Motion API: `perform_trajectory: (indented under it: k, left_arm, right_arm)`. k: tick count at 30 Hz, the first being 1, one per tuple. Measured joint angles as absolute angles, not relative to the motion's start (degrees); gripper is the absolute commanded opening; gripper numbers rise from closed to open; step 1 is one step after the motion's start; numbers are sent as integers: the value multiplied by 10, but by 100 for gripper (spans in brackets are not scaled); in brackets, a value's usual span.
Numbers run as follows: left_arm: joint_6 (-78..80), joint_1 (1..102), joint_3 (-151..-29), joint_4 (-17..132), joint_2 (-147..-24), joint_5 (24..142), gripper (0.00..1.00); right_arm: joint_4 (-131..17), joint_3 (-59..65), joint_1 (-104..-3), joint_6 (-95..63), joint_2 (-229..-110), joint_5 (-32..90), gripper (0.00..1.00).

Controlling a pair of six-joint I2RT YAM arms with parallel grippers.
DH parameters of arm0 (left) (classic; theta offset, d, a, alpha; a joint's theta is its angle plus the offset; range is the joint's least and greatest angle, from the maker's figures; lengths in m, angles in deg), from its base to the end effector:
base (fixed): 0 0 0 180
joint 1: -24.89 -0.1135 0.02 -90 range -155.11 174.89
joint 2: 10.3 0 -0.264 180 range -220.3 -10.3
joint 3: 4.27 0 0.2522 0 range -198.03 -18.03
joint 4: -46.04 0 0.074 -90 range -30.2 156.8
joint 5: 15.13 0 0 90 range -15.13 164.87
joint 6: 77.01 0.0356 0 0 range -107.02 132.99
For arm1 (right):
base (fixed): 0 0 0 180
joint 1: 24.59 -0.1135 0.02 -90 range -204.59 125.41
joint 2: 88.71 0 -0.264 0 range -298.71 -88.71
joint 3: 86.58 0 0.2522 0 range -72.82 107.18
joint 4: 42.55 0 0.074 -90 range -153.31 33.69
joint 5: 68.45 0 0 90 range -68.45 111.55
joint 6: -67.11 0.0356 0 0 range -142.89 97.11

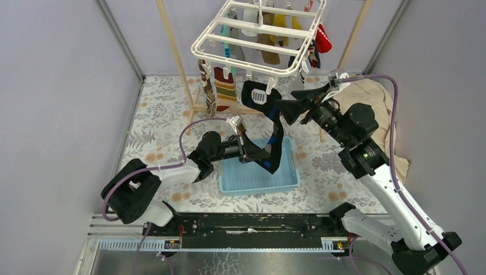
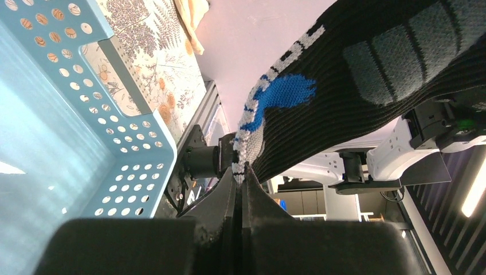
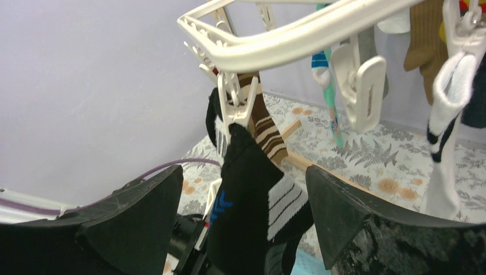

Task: Remove the socks clipped to the hanger
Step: Remove the sock from the hanger.

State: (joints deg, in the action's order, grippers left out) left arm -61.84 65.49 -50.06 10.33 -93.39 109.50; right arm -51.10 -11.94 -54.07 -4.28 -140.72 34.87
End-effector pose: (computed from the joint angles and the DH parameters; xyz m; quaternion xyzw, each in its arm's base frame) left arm 0.2086 -0.2055 0.2199 -0.0031 0.7151 -0.6767 0.1752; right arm 0.1663 0.1034 0.4450 -0.1489 0.5996 0.3842 0.6861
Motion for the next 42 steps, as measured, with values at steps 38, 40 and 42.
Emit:
perform_trajectory:
  k: [38, 40, 42]
  left_arm:
    - [-618, 658, -501, 92, -958, 1096, 0]
    - [-618, 658, -501, 92, -961, 1097, 0]
    - [-618, 658, -502, 91, -964, 1099, 0]
  right_arm:
    - [-408, -68, -541, -50, -1524, 315, 60]
    - [-405, -68, -541, -49, -1526, 315, 59]
    - [-403, -68, -541, -48, -1527, 315, 58]
